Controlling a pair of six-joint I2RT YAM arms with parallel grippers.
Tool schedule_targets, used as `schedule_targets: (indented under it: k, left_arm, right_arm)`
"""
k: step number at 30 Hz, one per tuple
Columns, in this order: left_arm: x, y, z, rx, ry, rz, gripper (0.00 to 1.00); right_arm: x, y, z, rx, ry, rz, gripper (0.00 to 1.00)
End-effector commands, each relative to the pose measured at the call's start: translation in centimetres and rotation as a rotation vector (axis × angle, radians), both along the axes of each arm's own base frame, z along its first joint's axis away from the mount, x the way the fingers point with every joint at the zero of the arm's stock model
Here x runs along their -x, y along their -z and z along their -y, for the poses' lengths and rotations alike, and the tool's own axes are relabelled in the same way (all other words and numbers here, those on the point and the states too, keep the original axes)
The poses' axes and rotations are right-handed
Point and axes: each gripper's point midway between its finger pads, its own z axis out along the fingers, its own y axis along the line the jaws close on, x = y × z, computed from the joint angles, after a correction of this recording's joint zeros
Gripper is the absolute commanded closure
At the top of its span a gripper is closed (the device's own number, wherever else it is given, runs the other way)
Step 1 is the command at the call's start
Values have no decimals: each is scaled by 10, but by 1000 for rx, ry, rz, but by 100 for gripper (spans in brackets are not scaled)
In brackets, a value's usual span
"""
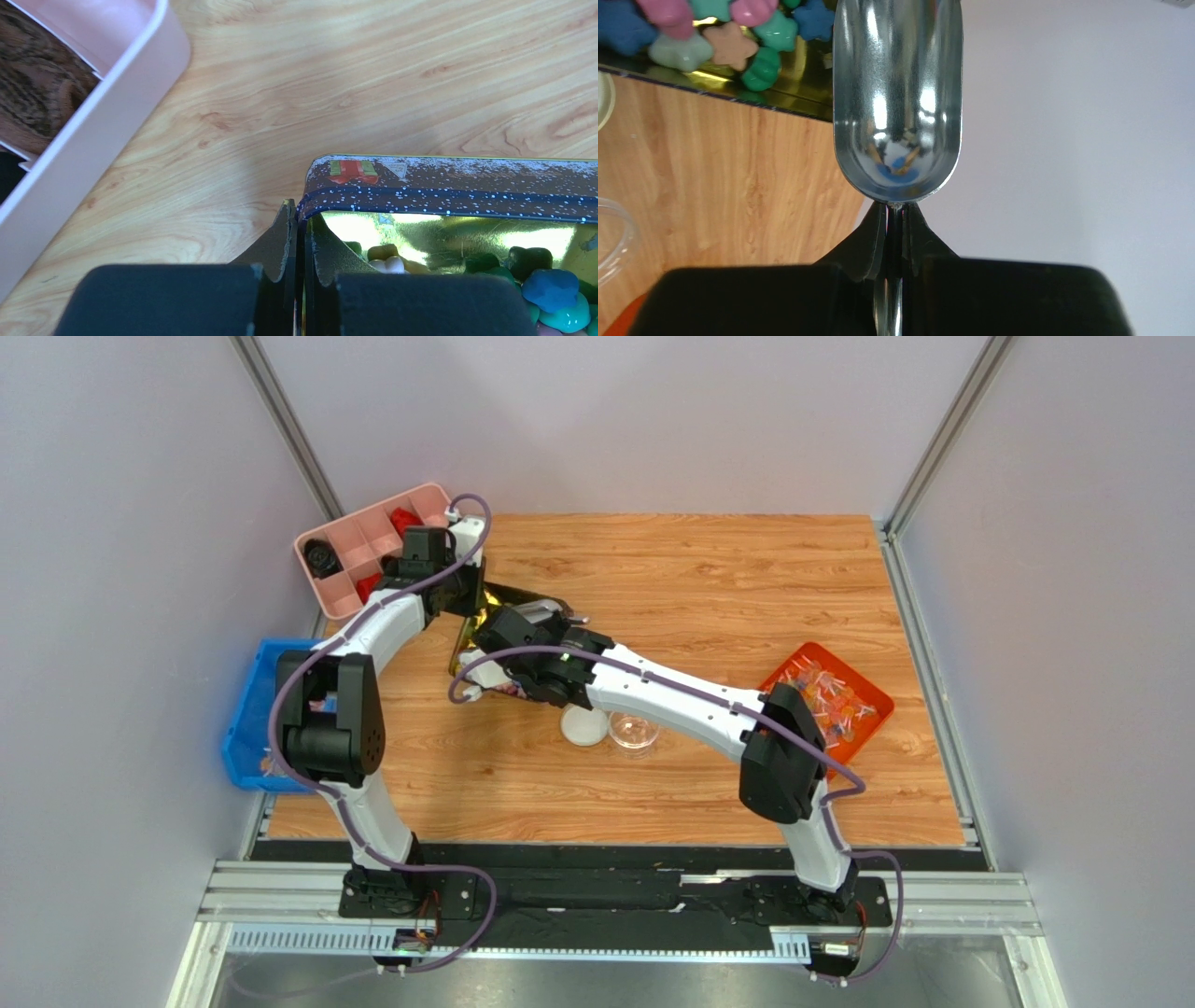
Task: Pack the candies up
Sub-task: Scoop the fake candies from the storage box.
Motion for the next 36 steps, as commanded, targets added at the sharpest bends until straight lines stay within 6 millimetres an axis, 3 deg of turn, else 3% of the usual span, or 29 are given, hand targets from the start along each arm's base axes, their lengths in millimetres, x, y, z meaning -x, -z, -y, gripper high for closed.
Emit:
schedule_targets:
  k: [1, 8, 14, 28, 36]
  left_arm:
    - [-7, -29, 17, 67, 55, 48, 100]
    - [-10, -27, 4, 23, -21, 67, 100]
    - [-12, -40, -9, -25, -100, 138, 100]
    - [-5, -63, -7, -39, -127, 226, 100]
    - [-4, -57, -6, -35, -120, 211, 100]
  right_arm:
    - [-14, -42, -11, 80, -19, 158, 100]
    - [-18, -33, -16, 243, -63, 189, 100]
    - [-18, -21, -20, 351, -92, 177, 100]
    - [-27, 8, -32, 502, -112, 178, 100]
    - [-17, 32, -19, 549, -131, 74, 100]
